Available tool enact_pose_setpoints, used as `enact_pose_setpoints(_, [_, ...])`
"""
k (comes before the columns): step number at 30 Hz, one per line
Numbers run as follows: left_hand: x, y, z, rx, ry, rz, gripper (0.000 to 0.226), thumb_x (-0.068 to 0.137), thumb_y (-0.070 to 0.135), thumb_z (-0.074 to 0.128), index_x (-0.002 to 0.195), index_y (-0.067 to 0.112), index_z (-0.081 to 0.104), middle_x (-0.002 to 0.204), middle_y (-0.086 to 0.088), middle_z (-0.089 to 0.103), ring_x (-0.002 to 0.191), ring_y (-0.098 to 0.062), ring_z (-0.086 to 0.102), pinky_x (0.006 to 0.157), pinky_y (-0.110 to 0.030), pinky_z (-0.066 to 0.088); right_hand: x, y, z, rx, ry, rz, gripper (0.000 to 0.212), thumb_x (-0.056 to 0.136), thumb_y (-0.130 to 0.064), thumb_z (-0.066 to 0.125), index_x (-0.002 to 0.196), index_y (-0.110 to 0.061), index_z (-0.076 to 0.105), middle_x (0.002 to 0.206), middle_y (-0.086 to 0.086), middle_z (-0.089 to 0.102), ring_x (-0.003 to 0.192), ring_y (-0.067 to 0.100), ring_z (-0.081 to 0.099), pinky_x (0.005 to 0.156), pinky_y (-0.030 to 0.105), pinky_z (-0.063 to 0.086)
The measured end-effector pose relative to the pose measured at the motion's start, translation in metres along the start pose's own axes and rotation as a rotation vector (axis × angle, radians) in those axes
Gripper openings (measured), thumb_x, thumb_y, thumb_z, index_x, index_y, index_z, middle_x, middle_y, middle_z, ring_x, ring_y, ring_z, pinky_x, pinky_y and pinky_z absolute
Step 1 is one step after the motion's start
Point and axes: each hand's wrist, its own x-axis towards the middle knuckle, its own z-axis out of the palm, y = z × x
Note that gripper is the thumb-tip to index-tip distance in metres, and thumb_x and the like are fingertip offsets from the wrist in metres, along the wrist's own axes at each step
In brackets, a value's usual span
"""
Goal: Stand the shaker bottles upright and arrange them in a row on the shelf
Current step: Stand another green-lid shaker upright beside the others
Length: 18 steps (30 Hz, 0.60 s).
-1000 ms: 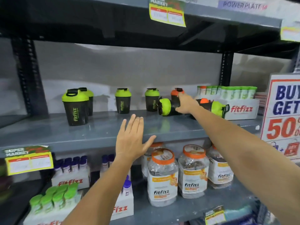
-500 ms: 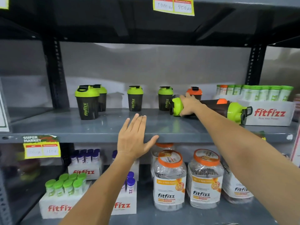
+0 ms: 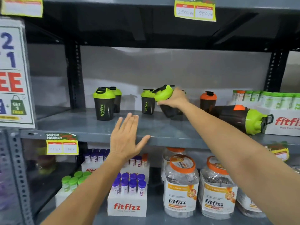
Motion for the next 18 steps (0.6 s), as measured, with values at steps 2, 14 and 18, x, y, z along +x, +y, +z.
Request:
enact_pose_setpoints(2, [-0.001,-0.024,-0.005,0.038,-0.032,-0.004,0.084,0.092,0.063,0.021,0.132,-0.004,0.052,0.132,-0.018,0.057,0.132,-0.029,0.045,0.112,-0.046,0.028,0.003,-0.015,0.016,0.096,-0.011,0.012,0.106,0.033,-0.071,0.079,0.119,-0.013,0.056,0.116,0.005,0.066,0.110,0.025,0.062,0.083,0.031,0.051])
enact_pose_setpoints(14, [-0.007,-0.074,-0.015,0.010,-0.118,-0.021,0.090,0.089,0.069,0.017,0.133,-0.001,0.052,0.134,-0.015,0.058,0.131,-0.026,0.047,0.110,-0.044,0.030,-0.021,-0.067,0.073,0.363,0.102,0.233,0.103,0.054,-0.057,0.082,0.130,-0.004,0.038,0.131,0.010,0.058,0.122,0.028,0.056,0.095,0.035,0.049])
enact_pose_setpoints(18, [-0.008,-0.074,-0.014,-0.022,-0.132,-0.029,0.090,0.089,0.070,0.016,0.133,0.000,0.053,0.133,-0.013,0.059,0.131,-0.024,0.047,0.112,-0.043,0.032,-0.023,-0.065,0.080,0.406,0.177,0.252,0.114,0.037,-0.071,0.076,0.127,-0.007,0.045,0.127,0.008,0.061,0.118,0.028,0.060,0.094,0.040,0.053])
